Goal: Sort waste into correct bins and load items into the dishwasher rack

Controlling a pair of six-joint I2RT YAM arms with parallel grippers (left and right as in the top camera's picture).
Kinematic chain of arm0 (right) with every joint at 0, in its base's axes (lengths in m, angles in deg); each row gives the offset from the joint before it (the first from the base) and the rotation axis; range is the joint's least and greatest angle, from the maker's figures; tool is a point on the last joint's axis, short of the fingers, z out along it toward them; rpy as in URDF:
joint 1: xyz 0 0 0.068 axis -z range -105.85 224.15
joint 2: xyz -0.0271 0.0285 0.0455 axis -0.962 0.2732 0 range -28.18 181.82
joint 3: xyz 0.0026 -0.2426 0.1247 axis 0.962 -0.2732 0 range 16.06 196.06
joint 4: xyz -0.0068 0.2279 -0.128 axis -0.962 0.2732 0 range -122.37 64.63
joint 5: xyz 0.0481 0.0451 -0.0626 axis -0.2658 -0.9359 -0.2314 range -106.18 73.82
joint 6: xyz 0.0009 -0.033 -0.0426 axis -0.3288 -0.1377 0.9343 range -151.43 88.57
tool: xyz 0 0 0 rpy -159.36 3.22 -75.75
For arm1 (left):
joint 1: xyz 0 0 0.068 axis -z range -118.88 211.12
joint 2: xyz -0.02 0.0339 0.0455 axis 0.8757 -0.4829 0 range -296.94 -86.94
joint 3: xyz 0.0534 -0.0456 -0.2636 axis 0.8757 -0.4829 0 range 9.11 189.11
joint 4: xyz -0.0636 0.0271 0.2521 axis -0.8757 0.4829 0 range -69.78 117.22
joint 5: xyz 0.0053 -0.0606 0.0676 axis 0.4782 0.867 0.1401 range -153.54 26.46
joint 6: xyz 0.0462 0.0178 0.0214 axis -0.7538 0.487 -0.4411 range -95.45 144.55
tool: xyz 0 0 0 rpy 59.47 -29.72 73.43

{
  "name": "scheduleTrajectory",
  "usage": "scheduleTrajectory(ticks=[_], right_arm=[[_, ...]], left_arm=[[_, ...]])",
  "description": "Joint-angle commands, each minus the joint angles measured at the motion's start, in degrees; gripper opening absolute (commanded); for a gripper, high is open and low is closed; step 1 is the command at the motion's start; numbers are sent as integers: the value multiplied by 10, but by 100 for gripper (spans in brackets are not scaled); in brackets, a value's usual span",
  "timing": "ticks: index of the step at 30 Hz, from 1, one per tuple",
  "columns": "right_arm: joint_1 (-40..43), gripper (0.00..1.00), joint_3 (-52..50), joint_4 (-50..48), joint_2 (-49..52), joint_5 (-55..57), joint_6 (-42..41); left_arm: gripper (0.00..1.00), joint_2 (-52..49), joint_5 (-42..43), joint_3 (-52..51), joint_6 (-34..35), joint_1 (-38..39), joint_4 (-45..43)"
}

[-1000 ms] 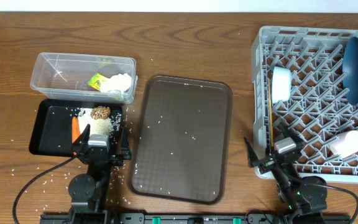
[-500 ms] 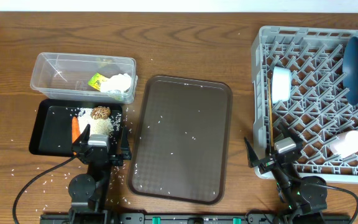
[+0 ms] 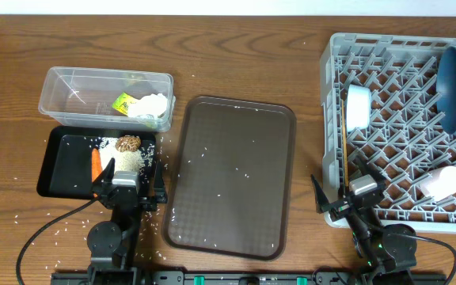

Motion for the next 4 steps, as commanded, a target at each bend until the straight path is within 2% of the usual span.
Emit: scheduleTrajectory(ticks=[1, 4], right_arm=[[5, 99, -2, 0, -4, -3, -9], [5, 99, -2, 0, -4, -3, -9]], left_arm=[[98, 3, 2, -3, -10, -2, 2], [98, 3, 2, -3, -10, -2, 2]])
